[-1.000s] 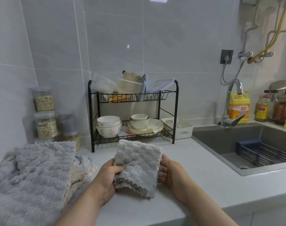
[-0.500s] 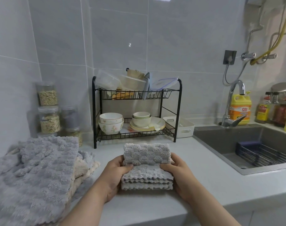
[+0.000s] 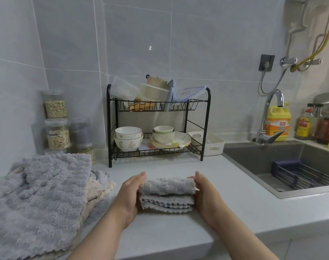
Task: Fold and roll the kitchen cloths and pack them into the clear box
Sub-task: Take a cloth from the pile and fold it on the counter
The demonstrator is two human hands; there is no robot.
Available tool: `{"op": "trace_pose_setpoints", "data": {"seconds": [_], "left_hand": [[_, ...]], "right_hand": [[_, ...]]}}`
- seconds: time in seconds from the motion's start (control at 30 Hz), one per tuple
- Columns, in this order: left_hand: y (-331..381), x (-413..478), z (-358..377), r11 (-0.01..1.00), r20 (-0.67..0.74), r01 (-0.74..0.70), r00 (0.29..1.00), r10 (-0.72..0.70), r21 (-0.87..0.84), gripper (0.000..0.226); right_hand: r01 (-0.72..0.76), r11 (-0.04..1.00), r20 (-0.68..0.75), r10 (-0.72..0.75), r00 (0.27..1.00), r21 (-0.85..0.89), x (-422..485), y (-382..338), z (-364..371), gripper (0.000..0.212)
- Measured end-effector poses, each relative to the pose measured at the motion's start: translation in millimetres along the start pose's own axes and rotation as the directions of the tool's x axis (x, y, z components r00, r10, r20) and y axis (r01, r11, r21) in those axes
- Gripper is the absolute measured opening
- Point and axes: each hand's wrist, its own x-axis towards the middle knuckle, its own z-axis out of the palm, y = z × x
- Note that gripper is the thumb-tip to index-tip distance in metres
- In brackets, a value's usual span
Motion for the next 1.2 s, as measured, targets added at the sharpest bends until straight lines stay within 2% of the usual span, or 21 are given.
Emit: {"op": "trace_pose_setpoints", "data": {"seconds": [0.03, 0.1, 0.13, 0.2, 0.33, 0.43, 0.6, 0.8, 1.0, 1.13, 1.2], "left_hand": [[-2, 0, 0, 0.99, -0.017, -0.079, 0.997, 0.081, 0.121, 0.014], [-4, -2, 4, 0.939, -0.015, -0.182, 0.981, 0.195, 0.293, 0.018], [-4, -4, 5, 0.923, -0.012, -0.203, 0.976, 0.219, 0.327, 0.027], [-6, -3, 5, 0.911, -0.029, -0.215, 0.97, 0.24, 0.352, 0.047], [-8, 1, 3, 0.89, -0.029, -0.221, 0.967, 0.254, 0.4, 0.042], [-5, 1, 2, 0.898, -0.056, -0.199, 0.969, 0.239, 0.392, 0.046], [-2, 2, 4, 0.961, -0.083, -0.158, 0.98, 0.181, 0.226, 0.037], [1, 0, 6, 0.978, -0.084, -0.137, 0.985, 0.151, 0.156, 0.04], [0, -2, 7, 0.961, -0.091, -0.147, 0.981, 0.172, 0.233, 0.035], [-5, 2, 9, 0.924, -0.118, -0.165, 0.969, 0.217, 0.344, 0.029], [-6, 1, 9, 0.895, -0.131, -0.166, 0.962, 0.239, 0.415, 0.029]], "right_hand": [[0.051, 0.992, -0.013, -0.053, 0.999, -0.114, -1, 0, 0, 0.036], [0.153, 0.935, -0.051, -0.178, 0.983, -0.319, -4, 1, 1, 0.019], [0.184, 0.913, -0.057, -0.219, 0.974, -0.364, -5, 2, 1, 0.022], [0.182, 0.897, -0.074, -0.23, 0.97, -0.402, -4, 4, 0, 0.043], [0.203, 0.822, -0.004, -0.243, 0.97, -0.531, -8, 1, 2, 0.027], [0.202, 0.818, 0.011, -0.233, 0.972, -0.539, -11, -2, 5, 0.032], [0.167, 0.909, -0.061, -0.206, 0.977, -0.383, -6, -2, 2, 0.035], [0.122, 0.944, -0.113, -0.163, 0.98, -0.307, 3, 2, -2, 0.033], [0.104, 0.912, -0.096, -0.154, 0.983, -0.398, 9, 11, -11, 0.045], [0.091, 0.818, -0.103, -0.18, 0.978, -0.568, 11, 16, -9, 0.051], [0.08, 0.798, -0.095, -0.17, 0.981, -0.598, 8, 14, -7, 0.046]]}}
